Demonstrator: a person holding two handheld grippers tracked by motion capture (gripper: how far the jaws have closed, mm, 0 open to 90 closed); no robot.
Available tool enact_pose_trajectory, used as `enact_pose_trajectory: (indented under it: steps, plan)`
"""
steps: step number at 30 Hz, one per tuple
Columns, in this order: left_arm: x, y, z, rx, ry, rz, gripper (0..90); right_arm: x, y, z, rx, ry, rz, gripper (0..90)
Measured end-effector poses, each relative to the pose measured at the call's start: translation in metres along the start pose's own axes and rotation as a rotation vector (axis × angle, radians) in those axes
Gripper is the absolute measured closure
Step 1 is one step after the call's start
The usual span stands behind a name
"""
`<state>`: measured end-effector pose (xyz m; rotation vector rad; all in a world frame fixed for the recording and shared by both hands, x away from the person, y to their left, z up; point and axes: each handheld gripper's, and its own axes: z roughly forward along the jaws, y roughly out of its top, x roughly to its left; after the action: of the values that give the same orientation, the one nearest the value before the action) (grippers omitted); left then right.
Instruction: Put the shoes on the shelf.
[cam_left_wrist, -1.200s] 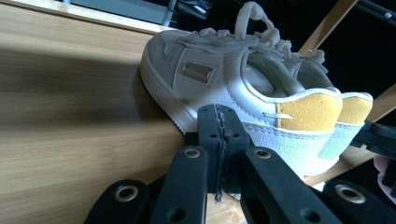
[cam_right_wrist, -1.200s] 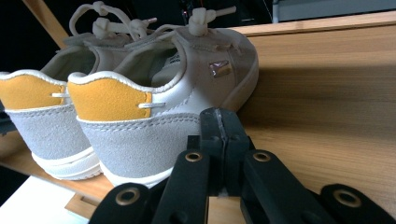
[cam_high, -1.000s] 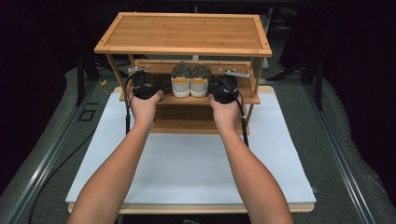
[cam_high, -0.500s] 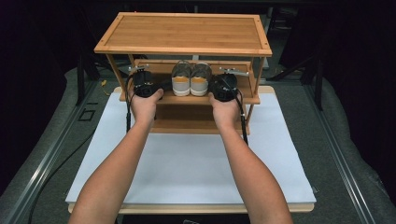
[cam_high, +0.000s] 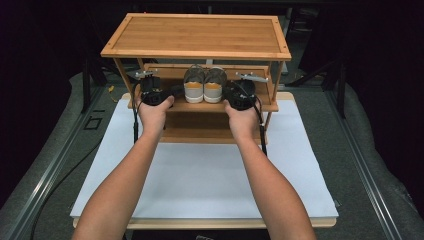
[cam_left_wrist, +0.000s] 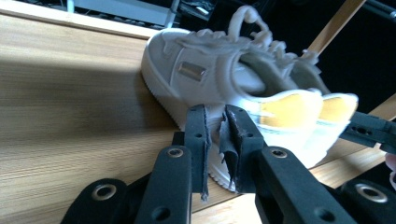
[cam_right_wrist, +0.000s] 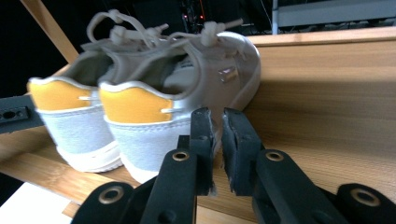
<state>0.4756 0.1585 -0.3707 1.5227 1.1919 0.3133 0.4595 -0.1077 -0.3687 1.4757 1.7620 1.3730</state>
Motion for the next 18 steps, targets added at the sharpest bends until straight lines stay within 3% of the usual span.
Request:
enact_pose_trajectory:
  steps: [1, 2, 6, 9, 10, 18]
  plan:
    - [-0.002, 0.0, -0.001, 0.004, -0.006, 0.001, 78.9, 0.002, 0.0, 0.0, -0.009, -0.035, -0.001, 81.1]
    - [-0.003, 0.0, -0.001, 0.006, -0.004, 0.01, 77.2, 0.002, -0.001, -0.002, -0.003, -0.001, -0.006, 78.9]
    - [-0.004, 0.0, -0.004, 0.005, 0.0, 0.009, 73.5, 0.001, -0.002, -0.001, -0.031, -0.013, 0.009, 75.3]
    - [-0.004, 0.001, -0.006, 0.002, 0.006, 0.012, 71.5, 0.001, -0.002, -0.004, -0.01, -0.025, 0.013, 74.3]
    - [-0.004, 0.001, -0.006, 0.004, 0.005, 0.009, 70.5, 0.0, -0.002, -0.004, -0.017, -0.003, 0.015, 73.8]
    - [-0.003, -0.006, -0.012, 0.023, 0.011, 0.014, 63.2, 0.001, -0.004, -0.009, -0.021, -0.003, 0.013, 67.3]
